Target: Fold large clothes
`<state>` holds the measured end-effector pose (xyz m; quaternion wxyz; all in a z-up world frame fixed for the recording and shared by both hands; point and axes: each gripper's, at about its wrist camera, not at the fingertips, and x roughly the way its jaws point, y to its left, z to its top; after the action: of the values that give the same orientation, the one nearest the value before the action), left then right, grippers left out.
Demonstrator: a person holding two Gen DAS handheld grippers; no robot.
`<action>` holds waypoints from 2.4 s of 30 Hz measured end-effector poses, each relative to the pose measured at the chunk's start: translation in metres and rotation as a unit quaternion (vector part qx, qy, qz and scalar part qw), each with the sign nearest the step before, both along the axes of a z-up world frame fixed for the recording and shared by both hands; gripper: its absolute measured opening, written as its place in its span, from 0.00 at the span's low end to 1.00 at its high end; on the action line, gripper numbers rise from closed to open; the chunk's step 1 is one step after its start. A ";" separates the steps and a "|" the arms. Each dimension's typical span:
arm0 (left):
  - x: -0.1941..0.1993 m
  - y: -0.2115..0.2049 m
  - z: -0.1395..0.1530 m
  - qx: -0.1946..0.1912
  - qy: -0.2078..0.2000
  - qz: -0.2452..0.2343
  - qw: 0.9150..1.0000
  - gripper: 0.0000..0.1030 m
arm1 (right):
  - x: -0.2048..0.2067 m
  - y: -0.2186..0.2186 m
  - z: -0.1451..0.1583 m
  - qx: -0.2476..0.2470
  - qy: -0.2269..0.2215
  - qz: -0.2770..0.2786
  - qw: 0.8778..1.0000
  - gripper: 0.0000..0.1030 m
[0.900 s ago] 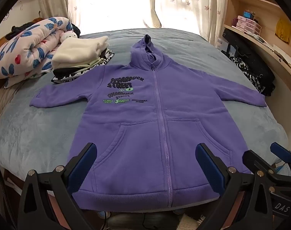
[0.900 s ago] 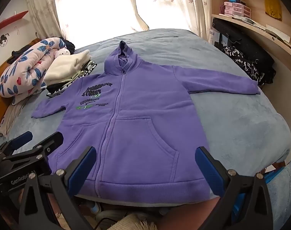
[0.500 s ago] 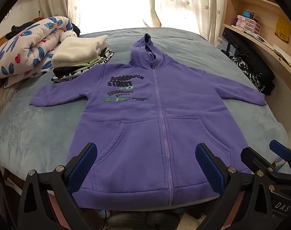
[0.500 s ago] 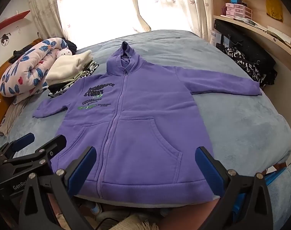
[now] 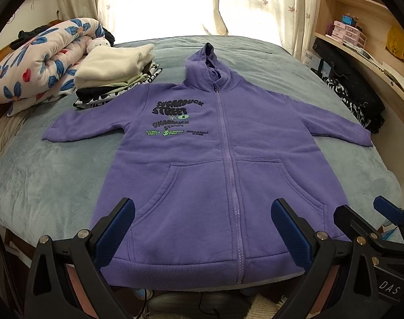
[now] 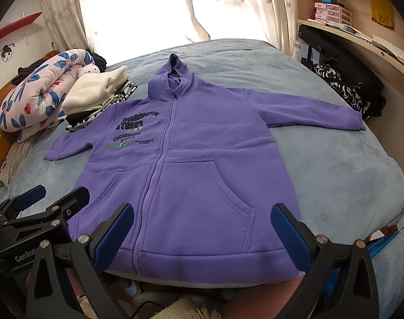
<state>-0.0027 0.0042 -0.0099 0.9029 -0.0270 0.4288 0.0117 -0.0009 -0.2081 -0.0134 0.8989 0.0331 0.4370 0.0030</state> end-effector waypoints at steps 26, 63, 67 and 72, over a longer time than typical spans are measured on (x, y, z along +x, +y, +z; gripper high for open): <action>-0.003 0.003 -0.002 -0.001 0.005 0.001 1.000 0.98 | 0.001 0.003 -0.011 0.009 0.006 0.004 1.000 1.00; 0.000 0.001 -0.002 0.011 0.010 0.001 1.000 0.97 | -0.001 0.005 -0.016 0.015 0.010 0.005 1.000 1.00; 0.001 -0.001 -0.002 0.012 0.011 0.000 1.000 0.97 | -0.001 0.005 -0.016 0.015 0.010 0.006 1.000 1.00; 0.003 -0.001 -0.002 0.012 0.013 -0.001 1.000 0.97 | 0.000 0.005 -0.017 0.016 0.011 0.006 1.000 1.00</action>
<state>0.0003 0.0030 -0.0118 0.8974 -0.0154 0.4406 0.0167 -0.0009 -0.2036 -0.0304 0.8935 0.0444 0.4466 0.0152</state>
